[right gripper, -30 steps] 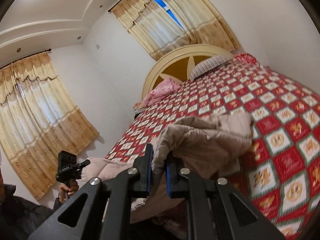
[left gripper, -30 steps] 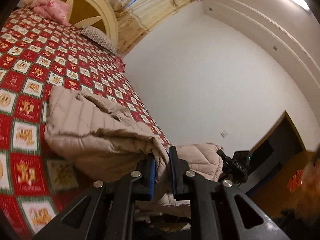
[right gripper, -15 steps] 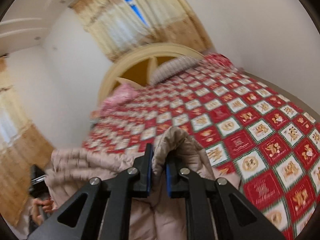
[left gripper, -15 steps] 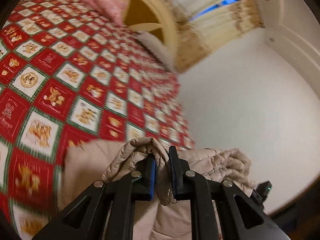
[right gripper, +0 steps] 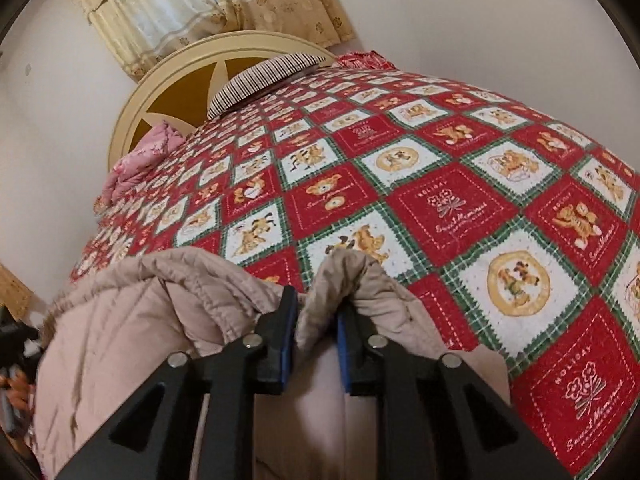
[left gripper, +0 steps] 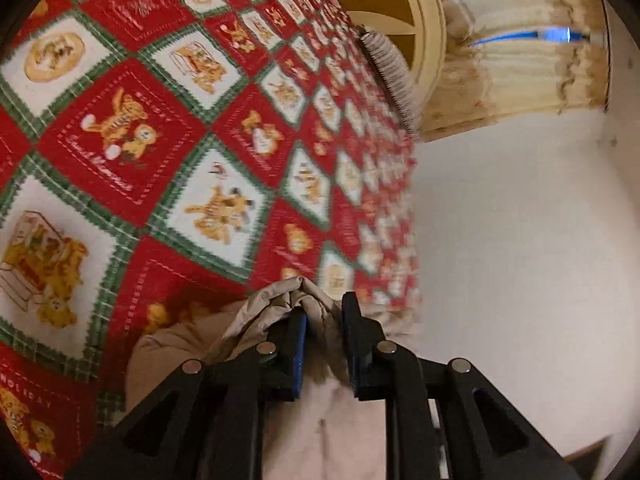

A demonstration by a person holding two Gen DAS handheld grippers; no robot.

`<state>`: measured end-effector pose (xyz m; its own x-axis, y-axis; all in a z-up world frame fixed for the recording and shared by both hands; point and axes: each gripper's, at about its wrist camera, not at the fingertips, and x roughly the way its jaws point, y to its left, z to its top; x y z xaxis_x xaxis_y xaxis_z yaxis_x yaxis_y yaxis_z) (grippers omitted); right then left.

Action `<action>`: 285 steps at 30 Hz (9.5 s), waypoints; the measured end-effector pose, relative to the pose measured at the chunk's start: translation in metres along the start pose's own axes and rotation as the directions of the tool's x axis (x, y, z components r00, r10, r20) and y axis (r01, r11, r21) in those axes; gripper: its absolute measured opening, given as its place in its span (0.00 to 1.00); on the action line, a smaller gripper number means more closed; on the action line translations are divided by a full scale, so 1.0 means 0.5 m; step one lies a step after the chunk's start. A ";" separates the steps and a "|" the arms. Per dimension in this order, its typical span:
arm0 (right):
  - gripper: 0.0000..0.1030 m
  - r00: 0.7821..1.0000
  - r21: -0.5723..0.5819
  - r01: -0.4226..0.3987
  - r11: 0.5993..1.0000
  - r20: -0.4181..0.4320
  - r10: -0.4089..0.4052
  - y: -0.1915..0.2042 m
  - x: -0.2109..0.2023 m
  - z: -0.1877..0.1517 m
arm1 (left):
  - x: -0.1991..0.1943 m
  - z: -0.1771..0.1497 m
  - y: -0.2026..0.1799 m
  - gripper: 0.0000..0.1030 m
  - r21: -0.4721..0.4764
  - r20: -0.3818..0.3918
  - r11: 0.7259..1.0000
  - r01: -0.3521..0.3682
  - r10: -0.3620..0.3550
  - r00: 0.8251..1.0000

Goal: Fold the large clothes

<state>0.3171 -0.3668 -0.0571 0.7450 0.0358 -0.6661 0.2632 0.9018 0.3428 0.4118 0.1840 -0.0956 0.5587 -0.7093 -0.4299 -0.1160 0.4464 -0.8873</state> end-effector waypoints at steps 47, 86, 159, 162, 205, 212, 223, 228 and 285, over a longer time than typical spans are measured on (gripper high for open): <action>0.18 0.997 -0.206 -0.049 0.977 -0.070 0.035 0.313 0.123 -0.110 | 0.347 -0.316 -0.193 0.73 0.782 0.270 0.439 -0.442 0.401 0.875; 0.23 0.997 -0.167 -0.078 0.983 -0.026 0.075 0.337 0.098 -0.185 | 0.046 -0.170 -0.069 0.85 0.536 0.166 0.790 -0.299 0.249 0.954; 0.13 0.530 0.335 -0.632 0.699 -0.471 0.705 0.578 0.034 -0.398 | -0.141 -0.343 -0.228 0.39 0.604 -0.228 0.720 0.342 -0.255 0.940; 0.16 0.640 0.285 -0.606 0.743 -0.380 0.668 0.484 -0.022 -0.361 | -0.093 -0.387 -0.236 0.39 0.639 -0.273 0.696 0.327 -0.193 0.943; 0.17 0.727 -0.155 -0.654 0.740 -0.399 0.559 0.584 -0.056 -0.265 | -0.602 -0.351 0.203 0.77 0.029 0.585 0.955 -0.295 0.223 0.780; 0.17 0.717 -0.171 -0.663 0.729 -0.423 0.553 0.610 -0.035 -0.265 | -0.440 -0.377 0.218 0.77 0.063 0.436 0.995 -0.083 0.048 0.899; 0.18 0.759 -0.219 -0.633 0.743 -0.367 0.538 0.538 -0.036 -0.187 | -0.236 -0.422 -0.094 0.84 0.504 0.229 0.858 0.097 -0.241 0.943; 0.18 0.771 -0.116 -0.611 0.783 -0.311 0.555 0.420 0.005 -0.173 | -0.121 -0.432 -0.193 0.84 0.609 0.071 0.783 0.127 -0.213 0.975; 0.43 0.941 -0.160 -0.263 0.951 -0.259 0.217 0.220 -0.114 -0.349 | 0.119 -0.531 -0.279 0.91 0.823 0.089 0.505 -0.261 0.338 0.937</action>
<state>0.1967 -0.1944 -0.0973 0.5999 0.3409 -0.7238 -0.0436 0.9173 0.3959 0.2429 -0.0652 -0.0419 0.5576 -0.4648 -0.6878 0.4714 0.8593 -0.1985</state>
